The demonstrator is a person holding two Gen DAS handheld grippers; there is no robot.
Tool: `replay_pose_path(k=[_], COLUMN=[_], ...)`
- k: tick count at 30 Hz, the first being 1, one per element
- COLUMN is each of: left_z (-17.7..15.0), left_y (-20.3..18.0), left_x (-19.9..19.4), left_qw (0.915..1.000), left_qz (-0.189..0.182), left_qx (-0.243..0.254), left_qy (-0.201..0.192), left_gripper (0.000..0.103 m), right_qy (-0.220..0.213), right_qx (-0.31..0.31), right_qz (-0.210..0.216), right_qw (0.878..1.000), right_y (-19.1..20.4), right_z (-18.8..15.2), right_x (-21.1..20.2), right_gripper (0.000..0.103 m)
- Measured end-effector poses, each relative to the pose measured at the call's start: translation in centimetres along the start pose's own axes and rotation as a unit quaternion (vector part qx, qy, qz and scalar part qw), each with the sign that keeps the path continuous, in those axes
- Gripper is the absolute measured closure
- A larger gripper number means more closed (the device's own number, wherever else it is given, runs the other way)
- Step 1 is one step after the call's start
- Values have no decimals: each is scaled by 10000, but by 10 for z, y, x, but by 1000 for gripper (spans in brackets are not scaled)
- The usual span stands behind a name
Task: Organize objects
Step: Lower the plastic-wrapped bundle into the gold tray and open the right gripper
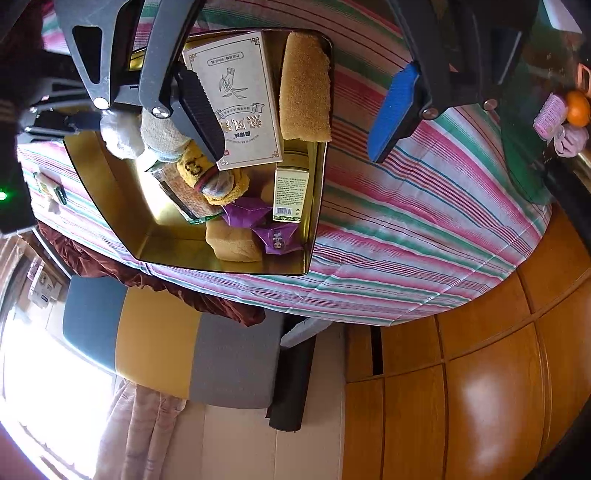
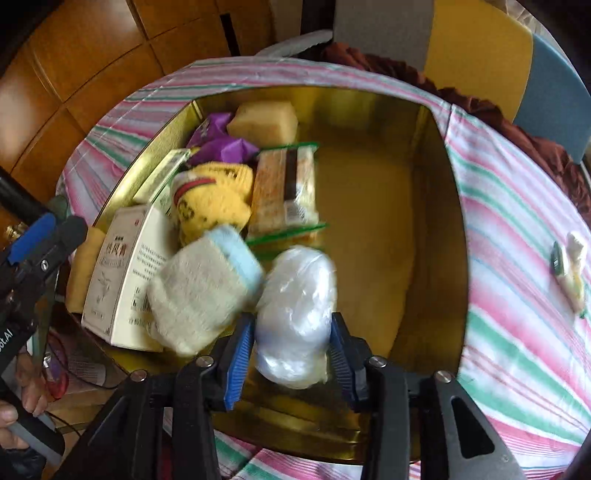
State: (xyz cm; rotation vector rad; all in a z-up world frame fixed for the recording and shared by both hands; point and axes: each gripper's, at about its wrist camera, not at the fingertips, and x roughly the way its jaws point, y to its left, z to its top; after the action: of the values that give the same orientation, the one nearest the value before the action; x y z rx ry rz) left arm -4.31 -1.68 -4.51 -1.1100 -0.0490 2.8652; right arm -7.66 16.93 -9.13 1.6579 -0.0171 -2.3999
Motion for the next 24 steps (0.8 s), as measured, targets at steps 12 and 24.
replay_pose_path(k=[12,24], left_z=[-3,-2], left_y=[-18,-44], left_x=[-4,-10], left_qw=[9997,9983], left_qz=[-56,-191], left_qx=[234,554], left_qy=[-27,-50], left_gripper=[22,22], right_qy=[-696,-1064], right_qx=[119,878], right_qz=[419,-312], right_qw=[9966,9899], right_y=[-28,-114], right_z=[-9,-15], right_x=[-50,-93], right_gripper=[50,50])
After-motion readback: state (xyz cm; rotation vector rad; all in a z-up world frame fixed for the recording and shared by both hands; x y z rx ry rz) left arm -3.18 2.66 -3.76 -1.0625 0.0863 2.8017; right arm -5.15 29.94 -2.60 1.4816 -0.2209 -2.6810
